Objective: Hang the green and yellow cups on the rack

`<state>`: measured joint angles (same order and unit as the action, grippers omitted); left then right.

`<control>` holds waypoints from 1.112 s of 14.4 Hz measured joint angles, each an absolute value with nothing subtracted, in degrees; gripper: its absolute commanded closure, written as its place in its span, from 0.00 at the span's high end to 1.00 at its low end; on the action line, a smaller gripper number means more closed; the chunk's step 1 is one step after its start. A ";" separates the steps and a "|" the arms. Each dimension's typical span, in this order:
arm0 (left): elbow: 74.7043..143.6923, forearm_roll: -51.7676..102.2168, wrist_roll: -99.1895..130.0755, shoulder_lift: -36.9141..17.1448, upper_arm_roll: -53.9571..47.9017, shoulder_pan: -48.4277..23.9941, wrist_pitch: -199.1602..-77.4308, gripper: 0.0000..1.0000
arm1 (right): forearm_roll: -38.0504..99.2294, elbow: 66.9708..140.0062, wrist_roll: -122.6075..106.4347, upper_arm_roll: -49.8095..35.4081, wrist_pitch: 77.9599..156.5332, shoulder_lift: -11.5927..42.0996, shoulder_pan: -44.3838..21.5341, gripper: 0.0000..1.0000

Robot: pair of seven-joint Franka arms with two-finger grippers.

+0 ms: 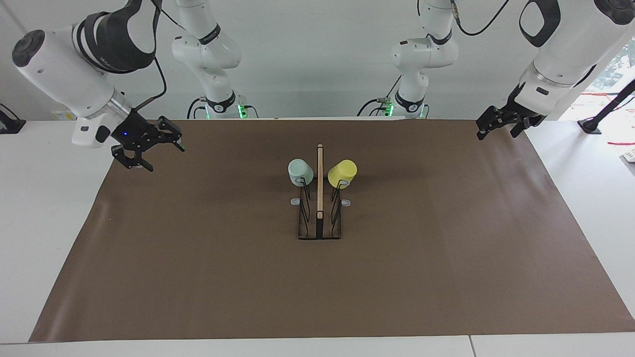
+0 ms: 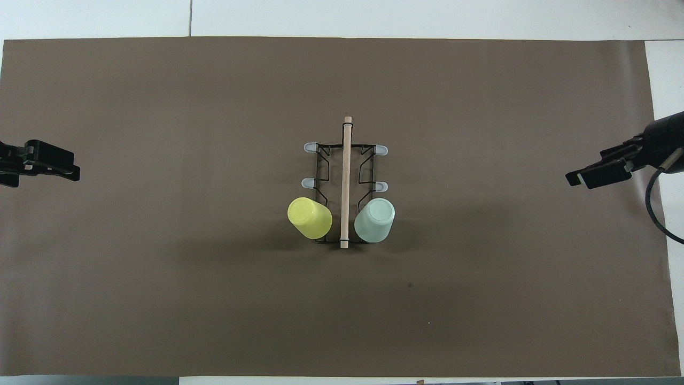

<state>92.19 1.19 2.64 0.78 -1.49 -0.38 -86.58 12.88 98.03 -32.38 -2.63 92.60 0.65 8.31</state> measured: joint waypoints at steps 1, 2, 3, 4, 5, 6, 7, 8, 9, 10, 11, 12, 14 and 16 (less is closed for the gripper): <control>92.19 1.19 2.64 0.78 -1.49 -0.38 -86.58 1.00 | 10.64 96.28 -29.36 -2.59 90.52 0.64 7.23 1.00; 92.19 1.19 2.64 0.78 -1.49 -0.38 -86.58 1.00 | 8.12 94.67 -26.36 -2.28 88.52 0.65 6.10 1.00; 92.19 1.19 2.64 0.78 -1.49 -0.38 -86.58 1.00 | 5.59 93.13 -24.09 -1.45 86.49 0.64 4.58 1.00; 92.19 1.19 2.64 0.78 -1.49 -0.38 -86.58 1.00 | 3.36 91.78 -22.59 -0.39 84.85 0.55 2.83 1.00; 92.19 1.19 2.64 0.78 -1.49 -0.38 -86.58 1.00 | 1.74 90.75 -21.13 0.55 83.11 0.18 1.21 1.00; 92.19 1.19 2.64 0.78 -1.49 -0.38 -86.58 1.00 | 0.88 90.31 -18.71 1.18 81.19 -0.45 0.15 1.00; 92.19 1.19 2.64 0.78 -1.49 -0.38 -86.58 1.00 | 0.48 90.29 -15.18 1.83 79.79 -1.05 -0.65 1.00; 92.19 1.19 2.64 0.78 -1.49 -0.38 -86.58 1.00 | 0.14 90.29 -11.59 2.71 79.36 -1.39 -1.36 1.00; 92.19 1.19 2.64 0.78 -1.49 -0.38 -86.58 1.00 | -0.14 90.29 -9.45 3.32 79.52 -1.43 -1.68 1.00; 92.19 1.19 2.64 0.78 -1.49 -0.38 -86.58 1.00 | -0.49 90.30 -8.31 3.79 79.92 -1.39 -1.81 1.00; 92.19 1.19 2.64 0.78 -1.49 -0.38 -86.58 1.00 | -0.86 90.30 -7.87 4.07 80.00 -1.36 -1.82 1.00; 92.19 1.19 2.64 0.78 -1.49 -0.38 -86.58 1.00 | -1.13 90.30 -7.56 4.32 80.00 -1.35 -1.81 1.00; 92.19 1.19 2.64 0.78 -1.49 -0.38 -86.58 1.00 | -1.22 90.34 -7.31 4.74 80.00 -1.35 -1.80 1.00; 92.19 1.19 2.64 0.78 -1.49 -0.38 -86.58 1.00 | -1.27 90.44 -7.30 5.05 80.03 -1.31 -1.47 1.00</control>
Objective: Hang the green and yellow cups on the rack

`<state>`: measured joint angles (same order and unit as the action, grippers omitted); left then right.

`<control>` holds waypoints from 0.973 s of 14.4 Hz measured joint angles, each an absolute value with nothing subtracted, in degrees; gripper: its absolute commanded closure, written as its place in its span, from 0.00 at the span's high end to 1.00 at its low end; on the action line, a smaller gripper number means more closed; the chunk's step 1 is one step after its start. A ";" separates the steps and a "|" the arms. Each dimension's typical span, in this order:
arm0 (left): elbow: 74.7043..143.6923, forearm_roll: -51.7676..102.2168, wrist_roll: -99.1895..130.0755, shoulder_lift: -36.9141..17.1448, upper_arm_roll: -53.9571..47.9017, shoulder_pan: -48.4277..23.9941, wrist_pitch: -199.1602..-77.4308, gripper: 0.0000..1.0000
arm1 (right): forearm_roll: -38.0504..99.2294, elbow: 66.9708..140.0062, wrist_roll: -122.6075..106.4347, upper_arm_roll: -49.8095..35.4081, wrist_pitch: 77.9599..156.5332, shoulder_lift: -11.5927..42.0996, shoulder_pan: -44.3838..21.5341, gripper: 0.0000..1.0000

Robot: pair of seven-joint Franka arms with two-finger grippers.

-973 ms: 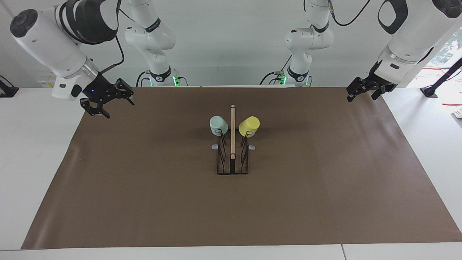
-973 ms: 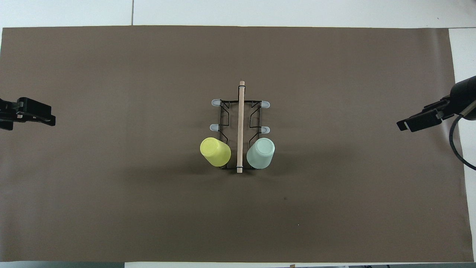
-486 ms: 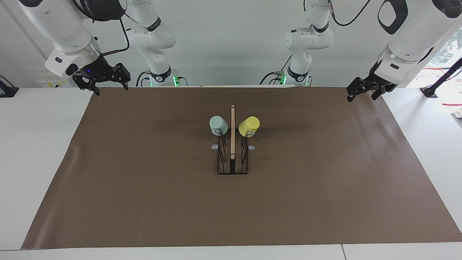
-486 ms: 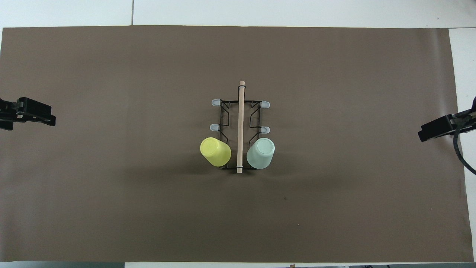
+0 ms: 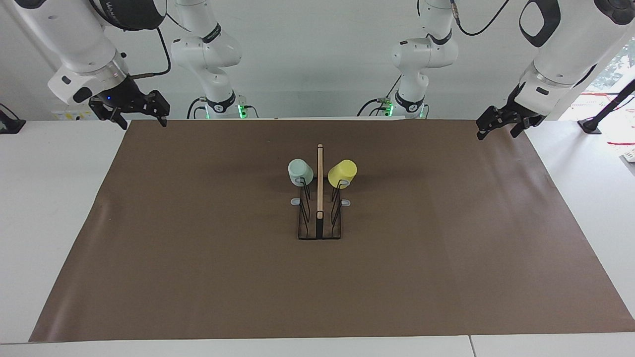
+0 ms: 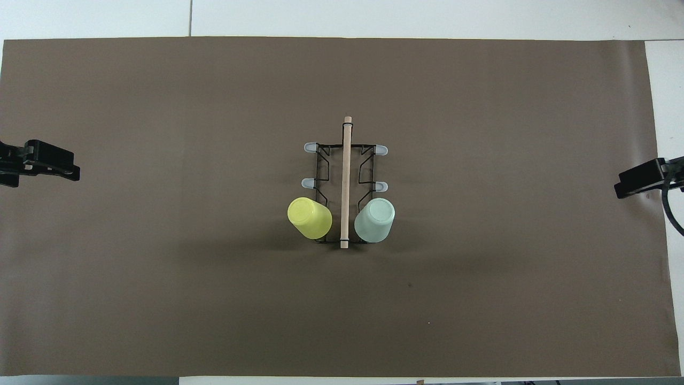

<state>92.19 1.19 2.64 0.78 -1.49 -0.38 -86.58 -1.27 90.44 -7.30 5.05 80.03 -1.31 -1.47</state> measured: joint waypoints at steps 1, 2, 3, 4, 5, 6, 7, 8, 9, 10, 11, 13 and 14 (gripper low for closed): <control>92.19 1.19 2.64 0.78 -1.49 -0.38 -86.58 1.00 | -1.27 90.48 -7.30 5.08 80.43 -1.21 -1.13 1.00; 92.19 1.19 2.64 0.78 -1.49 -0.38 -86.58 1.00 | -1.27 90.50 -7.30 5.13 81.24 -1.03 -0.92 1.00; 92.19 1.19 2.64 0.78 -1.49 -0.38 -86.58 1.00 | -1.27 90.51 -7.30 5.21 81.59 -0.85 -0.81 1.00; 92.19 1.19 2.64 0.78 -1.49 -0.38 -86.58 1.00 | -1.27 90.51 -7.30 5.44 81.70 -0.75 -0.76 1.00; 92.19 1.19 2.64 0.78 -1.49 -0.38 -86.58 1.00 | -1.27 90.51 -7.30 5.83 81.80 -0.70 -0.74 1.00; 92.19 1.19 2.64 0.78 -1.49 -0.38 -86.58 1.00 | -1.27 90.51 -7.30 6.13 81.89 -0.69 -0.64 1.00; 92.19 1.19 2.64 0.78 -1.49 -0.38 -86.58 1.00 | -1.27 90.50 -7.29 6.31 81.89 -0.69 -0.52 1.00; 92.19 1.19 2.64 0.78 -1.49 -0.38 -86.58 1.00 | -1.28 90.48 -7.29 6.41 81.89 -0.69 -0.34 1.00; 92.19 1.19 2.64 0.78 -1.49 -0.38 -86.58 1.00 | -1.29 90.41 -7.26 6.49 81.97 -0.69 -0.06 1.00; 92.19 1.19 2.64 0.78 -1.49 -0.38 -86.58 1.00 | -1.29 90.30 -7.26 6.50 82.15 -0.69 0.47 1.00; 92.19 1.19 2.64 0.78 -1.49 -0.38 -86.58 1.00 | -1.29 90.17 -7.25 6.52 82.24 -0.69 1.10 1.00; 92.19 1.19 2.64 0.78 -1.49 -0.38 -86.58 1.00 | -1.28 90.01 -7.22 6.54 82.33 -0.69 1.65 1.00; 92.19 1.19 2.64 0.78 -1.49 -0.38 -86.58 1.00 | -1.27 89.99 -6.86 6.47 82.39 -0.69 1.61 1.00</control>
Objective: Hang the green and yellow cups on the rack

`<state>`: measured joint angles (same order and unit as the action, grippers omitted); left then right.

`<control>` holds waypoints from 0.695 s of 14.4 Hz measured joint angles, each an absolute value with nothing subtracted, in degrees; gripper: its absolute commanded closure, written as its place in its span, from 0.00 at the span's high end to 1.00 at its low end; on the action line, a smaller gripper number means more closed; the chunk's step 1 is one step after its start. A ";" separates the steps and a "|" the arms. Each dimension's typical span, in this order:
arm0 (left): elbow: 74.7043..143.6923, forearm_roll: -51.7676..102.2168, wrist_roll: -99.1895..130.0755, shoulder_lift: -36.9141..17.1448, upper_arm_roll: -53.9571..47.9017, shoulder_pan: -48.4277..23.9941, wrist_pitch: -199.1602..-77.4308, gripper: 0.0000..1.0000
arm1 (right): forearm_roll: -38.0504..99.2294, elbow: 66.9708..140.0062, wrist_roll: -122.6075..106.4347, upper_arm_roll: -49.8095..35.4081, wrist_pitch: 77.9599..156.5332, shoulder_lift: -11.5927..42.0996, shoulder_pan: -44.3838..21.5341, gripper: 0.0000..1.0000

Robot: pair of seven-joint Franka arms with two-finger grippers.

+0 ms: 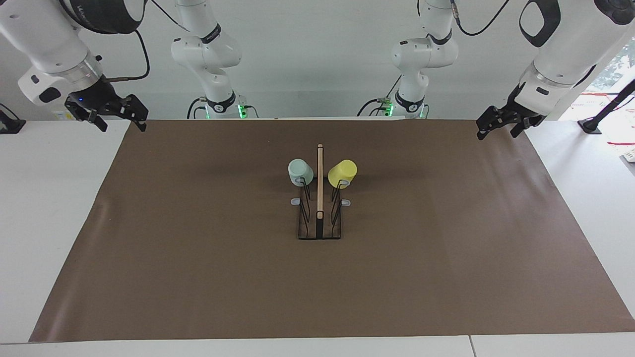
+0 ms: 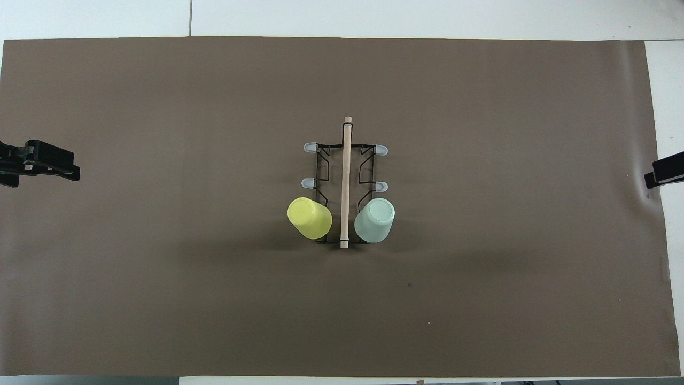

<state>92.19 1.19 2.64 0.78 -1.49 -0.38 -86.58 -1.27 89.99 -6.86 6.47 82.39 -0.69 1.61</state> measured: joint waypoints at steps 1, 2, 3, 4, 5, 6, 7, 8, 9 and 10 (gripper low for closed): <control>92.19 1.19 2.64 0.78 -1.49 -0.38 -86.58 1.00 | -1.26 89.98 -6.03 6.31 82.47 -0.68 1.57 1.00; 92.19 1.19 2.64 0.78 -1.49 -0.38 -86.58 1.00 | -1.26 89.96 -5.26 6.18 82.67 -0.67 1.49 1.00; 92.19 1.19 2.64 0.78 -1.49 -0.38 -86.58 1.00 | -1.26 89.95 -4.37 6.15 83.22 -0.66 1.35 1.00; 92.19 1.19 2.64 0.78 -1.49 -0.38 -86.58 1.00 | -1.26 89.95 -3.72 6.14 83.75 -0.64 1.24 1.00; 92.19 1.19 2.64 0.78 -1.49 -0.38 -86.58 1.00 | -1.26 89.95 -3.49 6.14 84.00 -0.62 1.19 1.00; 92.19 1.19 2.64 0.78 -1.49 -0.38 -86.58 1.00 | -1.26 89.95 -3.47 6.14 84.15 -0.59 1.19 1.00; 92.19 1.19 2.64 0.78 -1.49 -0.38 -86.58 1.00 | -1.26 89.95 -3.47 6.13 84.27 -0.59 1.18 1.00; 92.19 1.19 2.64 0.78 -1.49 -0.38 -86.58 1.00 | -1.26 89.94 -3.47 6.12 84.32 -0.59 1.17 1.00; 92.19 1.19 2.64 0.78 -1.49 -0.38 -86.58 1.00 | -1.26 89.94 -3.47 6.10 84.32 -0.59 1.17 1.00; 92.19 1.19 2.64 0.78 -1.49 -0.38 -86.58 1.00 | -1.26 89.94 -3.47 6.08 84.32 -0.58 1.17 1.00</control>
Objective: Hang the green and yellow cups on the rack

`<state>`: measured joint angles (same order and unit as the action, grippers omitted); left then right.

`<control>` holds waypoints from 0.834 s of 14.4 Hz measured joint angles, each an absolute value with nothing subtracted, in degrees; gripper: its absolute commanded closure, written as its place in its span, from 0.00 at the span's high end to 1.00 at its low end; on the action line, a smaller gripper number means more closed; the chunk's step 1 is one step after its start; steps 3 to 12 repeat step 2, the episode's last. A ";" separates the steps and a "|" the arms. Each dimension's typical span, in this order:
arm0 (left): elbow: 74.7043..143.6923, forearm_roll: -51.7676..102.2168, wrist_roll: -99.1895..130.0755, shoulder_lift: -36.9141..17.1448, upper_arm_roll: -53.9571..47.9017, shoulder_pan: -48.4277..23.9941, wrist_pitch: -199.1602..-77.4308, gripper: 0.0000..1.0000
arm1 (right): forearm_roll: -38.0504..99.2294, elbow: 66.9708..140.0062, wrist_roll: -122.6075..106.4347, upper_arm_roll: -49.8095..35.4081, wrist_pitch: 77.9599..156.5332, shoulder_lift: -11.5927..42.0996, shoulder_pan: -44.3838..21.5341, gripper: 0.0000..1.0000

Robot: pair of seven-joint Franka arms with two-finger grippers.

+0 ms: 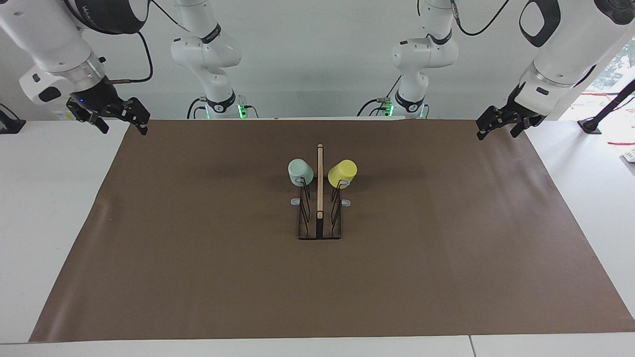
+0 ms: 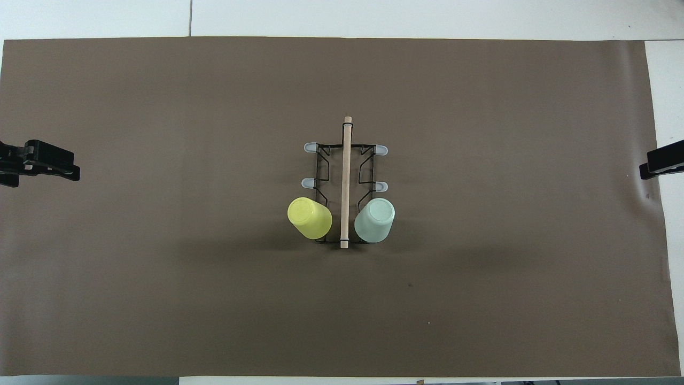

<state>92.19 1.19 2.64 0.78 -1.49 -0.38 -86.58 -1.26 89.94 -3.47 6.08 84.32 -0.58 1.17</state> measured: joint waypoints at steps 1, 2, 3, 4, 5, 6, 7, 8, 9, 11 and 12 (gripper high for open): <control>92.19 1.19 2.64 0.78 -1.49 -0.38 -86.58 1.00 | -1.26 89.94 -3.47 6.06 84.32 -0.58 1.17 1.00; 92.19 1.19 2.64 0.78 -1.49 -0.38 -86.58 1.00 | -1.26 89.94 -3.47 6.05 84.32 -0.58 1.17 1.00; 92.19 1.19 2.64 0.78 -1.49 -0.38 -86.58 1.00 | -1.26 89.94 -3.47 6.05 84.32 -0.58 1.17 1.00; 92.19 1.19 2.64 0.78 -1.49 -0.38 -86.58 1.00 | -1.26 89.94 -3.47 6.05 84.32 -0.58 1.17 1.00; 92.19 1.19 2.64 0.78 -1.49 -0.38 -86.58 1.00 | -1.26 89.94 -3.47 6.05 84.32 -0.58 1.17 1.00; 92.19 1.19 2.64 0.78 -1.49 -0.38 -86.58 1.00 | -1.26 89.94 -3.47 6.05 84.32 -0.58 1.17 1.00; 92.19 1.19 2.64 0.78 -1.49 -0.38 -86.58 1.00 | -1.26 89.94 -3.47 6.05 84.32 -0.58 1.17 1.00; 92.19 1.19 2.64 0.78 -1.49 -0.38 -86.58 1.00 | -1.26 89.94 -3.47 6.05 84.32 -0.58 1.17 1.00; 92.19 1.19 2.64 0.78 -1.49 -0.38 -86.58 1.00 | -1.26 89.94 -3.47 6.05 84.32 -0.58 1.17 1.00; 92.19 1.19 2.64 0.78 -1.49 -0.38 -86.58 1.00 | -1.26 89.94 -3.47 6.05 84.32 -0.58 1.17 1.00; 92.19 1.19 2.64 0.78 -1.49 -0.38 -86.58 1.00 | -1.26 89.94 -3.47 6.05 84.32 -0.58 1.17 1.00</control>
